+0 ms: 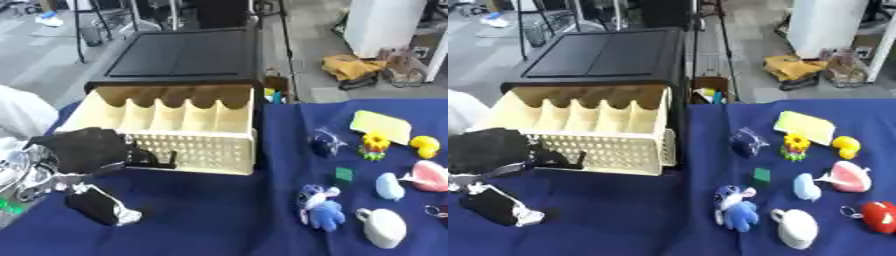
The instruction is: Pick up objects from table and place into drawer.
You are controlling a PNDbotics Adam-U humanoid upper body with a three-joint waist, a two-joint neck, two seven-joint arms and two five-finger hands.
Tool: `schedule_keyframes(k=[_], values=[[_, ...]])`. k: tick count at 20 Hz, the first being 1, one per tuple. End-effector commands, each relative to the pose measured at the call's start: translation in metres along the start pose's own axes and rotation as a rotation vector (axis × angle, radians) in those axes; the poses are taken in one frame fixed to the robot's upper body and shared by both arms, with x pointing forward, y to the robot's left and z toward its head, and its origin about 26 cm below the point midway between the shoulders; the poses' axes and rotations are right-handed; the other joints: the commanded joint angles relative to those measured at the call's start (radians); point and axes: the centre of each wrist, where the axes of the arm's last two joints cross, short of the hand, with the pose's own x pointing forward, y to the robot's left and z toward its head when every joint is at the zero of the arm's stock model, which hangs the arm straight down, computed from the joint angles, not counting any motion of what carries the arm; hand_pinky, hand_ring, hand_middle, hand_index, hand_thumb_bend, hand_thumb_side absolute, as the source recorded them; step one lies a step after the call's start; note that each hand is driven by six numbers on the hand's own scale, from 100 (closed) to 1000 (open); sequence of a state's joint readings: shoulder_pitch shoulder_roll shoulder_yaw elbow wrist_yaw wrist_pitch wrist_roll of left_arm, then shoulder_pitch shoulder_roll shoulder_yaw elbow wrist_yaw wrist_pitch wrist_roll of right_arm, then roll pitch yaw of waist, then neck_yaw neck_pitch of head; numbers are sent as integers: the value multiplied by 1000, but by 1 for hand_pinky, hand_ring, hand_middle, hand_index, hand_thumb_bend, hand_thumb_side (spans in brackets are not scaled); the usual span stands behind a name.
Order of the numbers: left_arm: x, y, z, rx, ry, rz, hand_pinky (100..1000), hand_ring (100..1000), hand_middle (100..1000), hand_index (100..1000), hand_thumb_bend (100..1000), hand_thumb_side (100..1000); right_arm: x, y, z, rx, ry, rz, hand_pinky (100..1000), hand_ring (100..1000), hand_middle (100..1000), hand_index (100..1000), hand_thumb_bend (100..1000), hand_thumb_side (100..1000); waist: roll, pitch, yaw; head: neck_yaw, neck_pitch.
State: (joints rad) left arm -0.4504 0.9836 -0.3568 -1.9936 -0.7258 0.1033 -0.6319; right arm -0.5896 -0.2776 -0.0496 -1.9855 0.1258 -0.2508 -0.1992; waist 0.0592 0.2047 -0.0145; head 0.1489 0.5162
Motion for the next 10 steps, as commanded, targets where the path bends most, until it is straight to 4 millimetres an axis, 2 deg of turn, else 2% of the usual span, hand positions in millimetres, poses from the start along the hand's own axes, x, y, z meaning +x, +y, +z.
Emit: schedule_keyframes(k=[1, 6, 10], values=[[-1, 4, 3, 5, 10, 18, 100, 168, 174, 826, 477, 679, 6, -4, -8, 1, -35, 7, 745, 821, 705, 734, 267, 956, -3, -9, -1, 4, -16], [-7, 3, 1, 5, 44, 114, 100, 151, 166, 741, 495, 667, 5, -4, -7, 3, -31, 6, 745, 821, 703, 734, 267, 955, -2, -7, -4, 5, -19], [-15, -1, -2, 11, 67, 179, 100, 146, 164, 715, 505, 661, 5, -4, -8, 2, -32, 6, 745, 820, 701, 733, 266, 955, -2, -6, -6, 7, -26]])
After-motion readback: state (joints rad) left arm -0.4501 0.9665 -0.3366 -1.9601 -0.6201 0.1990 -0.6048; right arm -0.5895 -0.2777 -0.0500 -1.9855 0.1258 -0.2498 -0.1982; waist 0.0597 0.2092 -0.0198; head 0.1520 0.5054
